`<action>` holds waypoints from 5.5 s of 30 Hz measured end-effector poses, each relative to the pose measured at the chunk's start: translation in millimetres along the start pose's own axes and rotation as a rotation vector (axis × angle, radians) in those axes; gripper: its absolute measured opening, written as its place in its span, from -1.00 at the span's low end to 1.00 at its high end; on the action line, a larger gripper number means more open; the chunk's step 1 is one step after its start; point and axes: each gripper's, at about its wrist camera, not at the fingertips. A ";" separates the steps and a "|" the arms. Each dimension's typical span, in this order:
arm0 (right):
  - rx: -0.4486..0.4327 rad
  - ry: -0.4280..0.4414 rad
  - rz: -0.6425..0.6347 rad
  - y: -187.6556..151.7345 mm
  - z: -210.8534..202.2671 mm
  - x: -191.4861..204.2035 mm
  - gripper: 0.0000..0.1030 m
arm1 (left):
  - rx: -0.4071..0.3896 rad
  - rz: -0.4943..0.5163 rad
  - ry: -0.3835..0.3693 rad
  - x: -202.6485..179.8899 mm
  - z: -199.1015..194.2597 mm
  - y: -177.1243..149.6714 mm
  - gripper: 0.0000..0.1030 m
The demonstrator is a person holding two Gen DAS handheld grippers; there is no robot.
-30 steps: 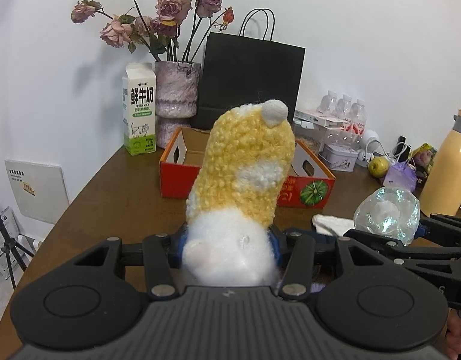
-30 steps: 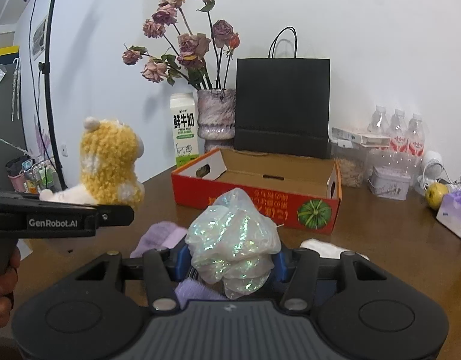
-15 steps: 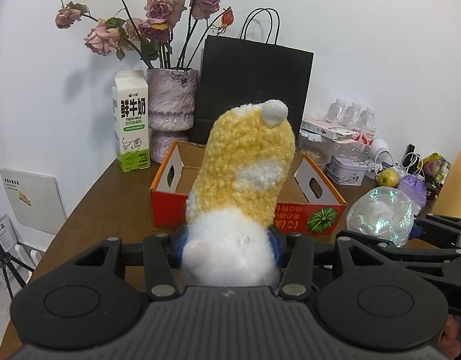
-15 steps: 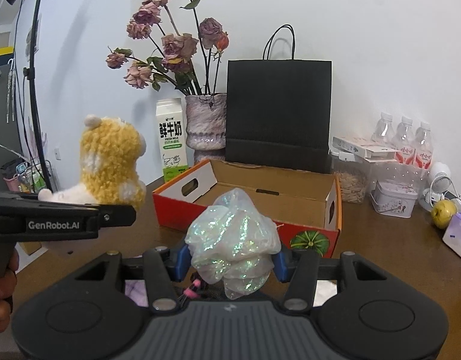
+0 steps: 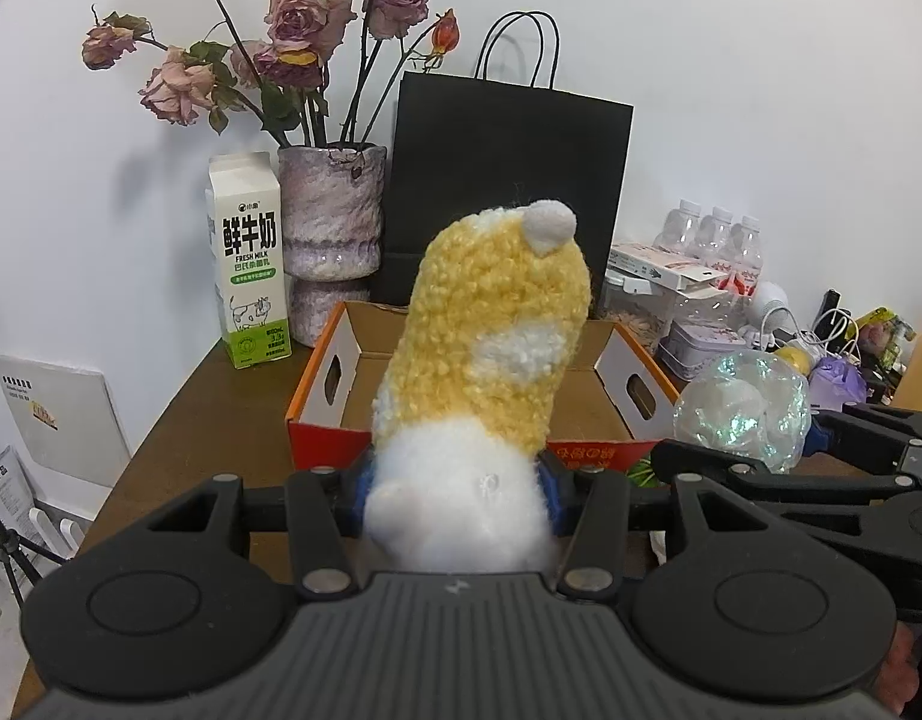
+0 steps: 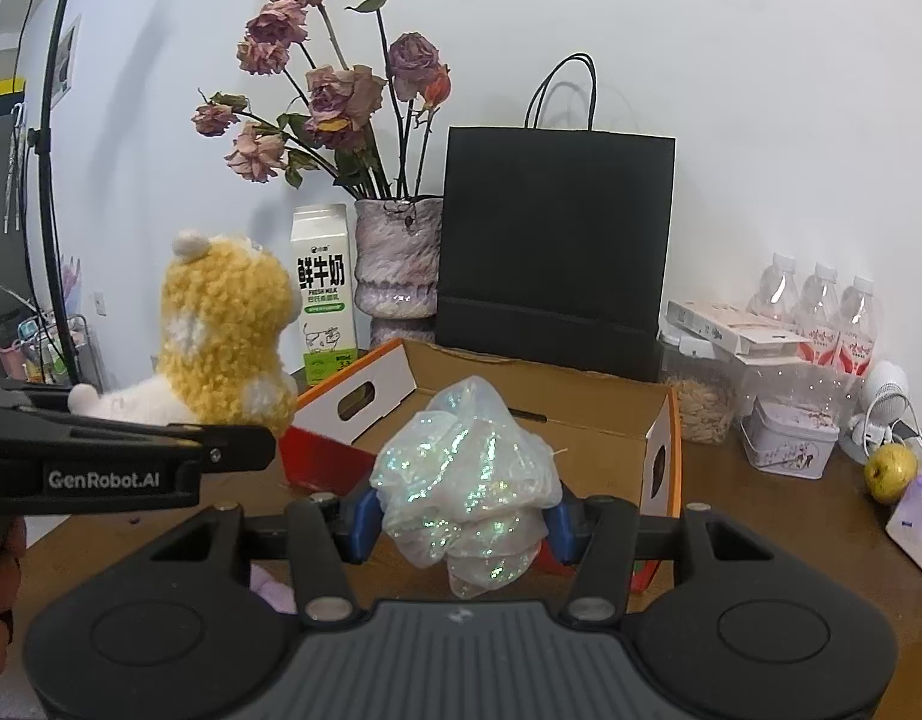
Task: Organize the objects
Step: 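Carry the bath puff and plush toy with both grippers toward the cardboard box, then drop the bath puff from the right gripper while the left gripper drops the plush toy into the box, then withdraw both grippers from the box back over the table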
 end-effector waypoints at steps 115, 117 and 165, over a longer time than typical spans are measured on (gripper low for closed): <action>0.101 -0.055 0.091 30.5 47.4 -34.8 0.94 | 0.068 -0.063 0.154 9.3 46.0 38.1 1.00; 0.097 -0.056 0.094 24.5 37.7 -34.4 0.94 | 0.067 -0.061 0.157 6.9 38.1 31.7 1.00; -0.014 -0.084 0.075 -184.0 -162.3 -9.2 1.00 | -0.030 -0.013 0.112 -43.8 -139.9 -193.6 1.00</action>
Point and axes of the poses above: each gripper's, at about its wrist camera, not at the fingertips, and z roughly the way its jaws point, x to its left, y to its top, and after that the axes turned 11 degrees about x, right-handed
